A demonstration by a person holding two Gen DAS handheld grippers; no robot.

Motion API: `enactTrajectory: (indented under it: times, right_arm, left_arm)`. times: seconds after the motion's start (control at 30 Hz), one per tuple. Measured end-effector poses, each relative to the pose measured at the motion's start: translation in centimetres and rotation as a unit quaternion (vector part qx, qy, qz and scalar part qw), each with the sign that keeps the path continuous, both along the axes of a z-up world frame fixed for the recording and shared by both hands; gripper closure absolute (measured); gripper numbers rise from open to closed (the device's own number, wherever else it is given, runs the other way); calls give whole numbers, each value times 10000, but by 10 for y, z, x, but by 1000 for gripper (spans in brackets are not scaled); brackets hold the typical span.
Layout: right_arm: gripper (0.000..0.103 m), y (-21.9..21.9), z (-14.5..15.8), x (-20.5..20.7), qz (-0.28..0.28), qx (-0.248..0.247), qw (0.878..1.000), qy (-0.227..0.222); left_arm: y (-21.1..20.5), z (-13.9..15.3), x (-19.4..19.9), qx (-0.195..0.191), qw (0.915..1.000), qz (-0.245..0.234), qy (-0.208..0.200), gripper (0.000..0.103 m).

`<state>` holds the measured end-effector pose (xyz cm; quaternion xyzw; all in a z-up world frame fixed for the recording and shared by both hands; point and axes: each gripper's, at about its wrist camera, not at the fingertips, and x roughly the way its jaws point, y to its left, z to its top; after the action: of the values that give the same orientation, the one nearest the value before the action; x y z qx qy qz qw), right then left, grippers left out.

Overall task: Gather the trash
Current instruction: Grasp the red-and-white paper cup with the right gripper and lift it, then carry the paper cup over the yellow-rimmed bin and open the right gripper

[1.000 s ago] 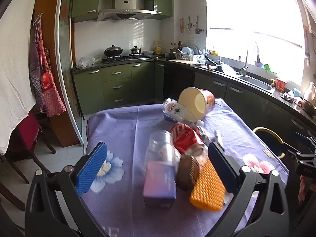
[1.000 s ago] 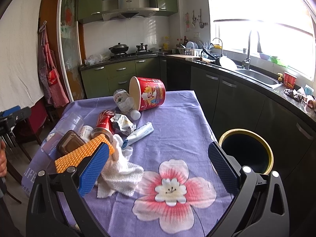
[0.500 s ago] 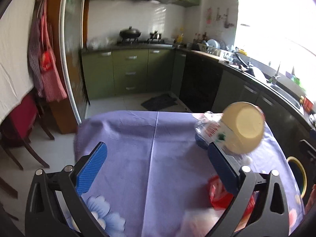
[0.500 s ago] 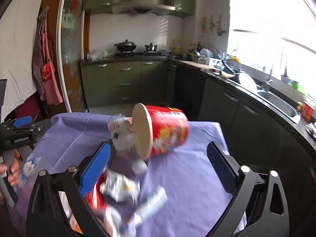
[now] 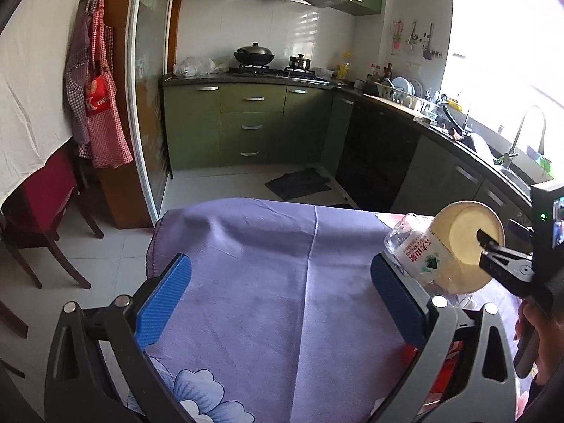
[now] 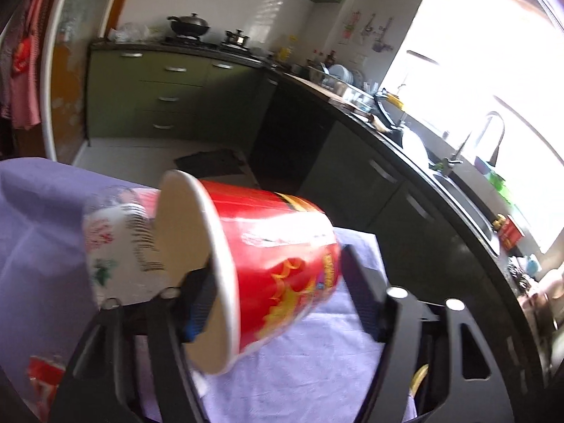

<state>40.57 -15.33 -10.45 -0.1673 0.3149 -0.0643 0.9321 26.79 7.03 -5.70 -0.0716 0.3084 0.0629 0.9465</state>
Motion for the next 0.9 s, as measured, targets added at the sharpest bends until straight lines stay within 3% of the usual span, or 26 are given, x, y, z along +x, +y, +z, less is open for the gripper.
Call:
enactTrajectory:
  times: [0.03,0.23,0.5,0.67,0.73,0.9]
  right_arm:
    - [61,-4,-2,3,-48,53,10000,21]
    - [96,-39,-4,12,-424,63,9990,-120]
    - [100,-77,16,8,-553,270,9979,-212]
    - [100,-118,49,-17,-356,1054,9937,130]
    - [100,-152,64,-33,-309,1579,9860,432]
    - [100,-244,91,-80,-632,2097,9699,1065]
  left_arm:
    - [-2,0,1,-11,10000,-34,26,6]
    - [-6,3,-2,94,9999,-114,-33,6]
    - [-12,5,-4,192,9996,-191,-115,6]
    - [-16,6,-7,188,9993,-300,-148,6]
    - [-19,8,-10,191,9990,-360,-175,6]
    - [-28,23,-25,223,9974,-588,-351,6]
